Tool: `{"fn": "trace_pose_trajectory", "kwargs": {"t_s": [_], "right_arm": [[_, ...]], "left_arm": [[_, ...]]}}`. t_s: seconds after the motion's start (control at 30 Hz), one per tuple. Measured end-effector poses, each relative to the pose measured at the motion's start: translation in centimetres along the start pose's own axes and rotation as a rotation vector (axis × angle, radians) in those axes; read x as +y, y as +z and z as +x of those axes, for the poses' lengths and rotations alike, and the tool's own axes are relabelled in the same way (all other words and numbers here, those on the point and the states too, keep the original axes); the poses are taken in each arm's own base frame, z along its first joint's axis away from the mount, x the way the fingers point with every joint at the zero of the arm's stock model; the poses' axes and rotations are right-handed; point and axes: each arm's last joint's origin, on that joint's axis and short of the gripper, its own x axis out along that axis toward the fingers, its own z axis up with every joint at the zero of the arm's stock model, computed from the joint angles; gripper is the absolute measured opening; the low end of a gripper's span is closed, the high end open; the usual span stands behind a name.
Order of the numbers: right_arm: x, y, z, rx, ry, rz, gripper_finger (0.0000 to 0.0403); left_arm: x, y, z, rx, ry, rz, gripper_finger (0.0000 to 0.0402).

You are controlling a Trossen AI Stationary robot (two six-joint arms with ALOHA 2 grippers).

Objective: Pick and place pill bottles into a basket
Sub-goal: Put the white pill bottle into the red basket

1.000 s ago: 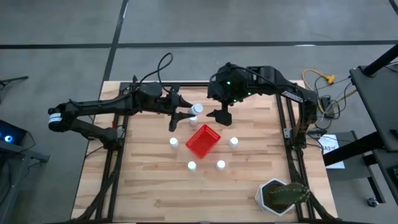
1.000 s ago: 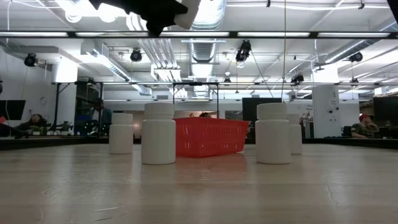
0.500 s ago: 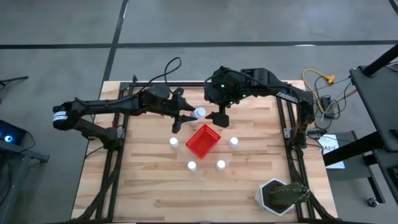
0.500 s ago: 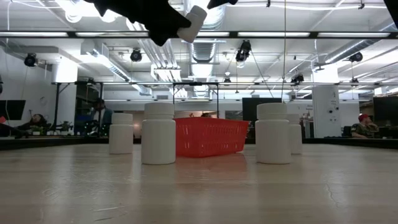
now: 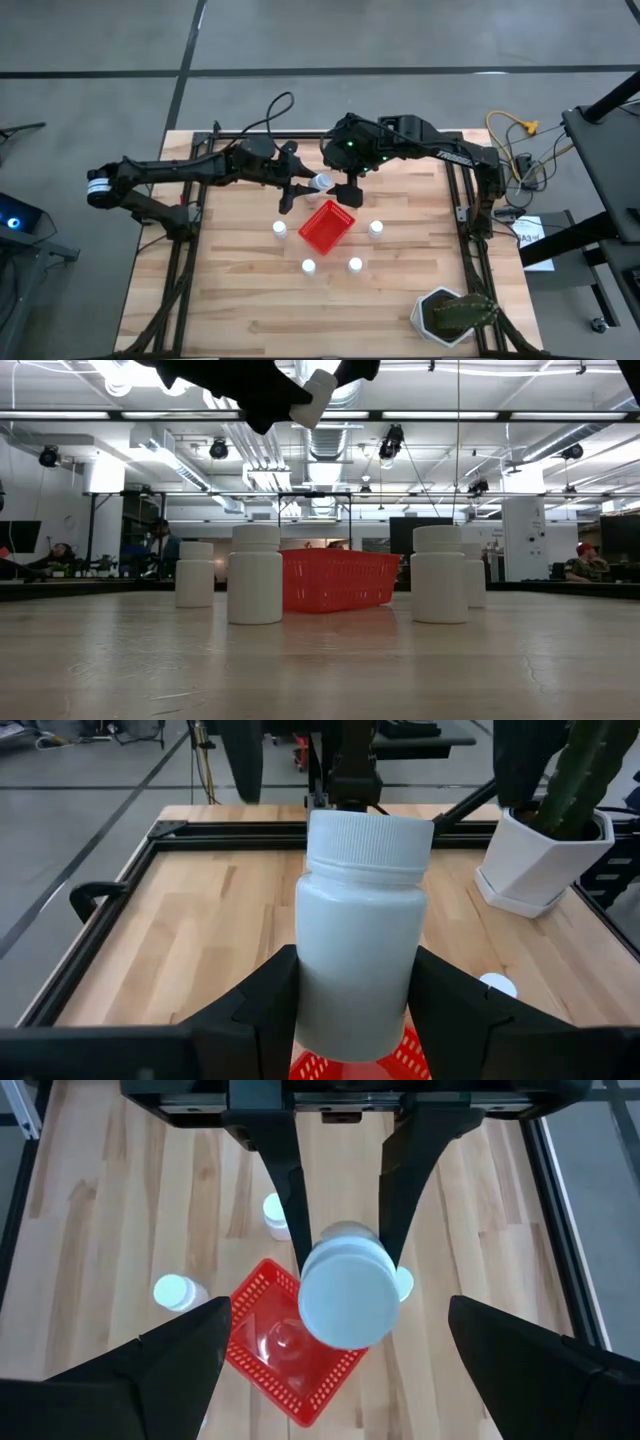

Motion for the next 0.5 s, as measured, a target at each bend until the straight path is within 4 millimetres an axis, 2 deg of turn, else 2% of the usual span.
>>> {"fn": "trace_pose_trajectory", "kwargs": {"t_s": [0.5], "right_arm": [[-0.14,-0.10,0.79,0.001,-0.024,0.004,0.0363]], "left_arm": [[0.03,-0.01,0.06,0.003,0.003,-0.001,0.0149]]}}
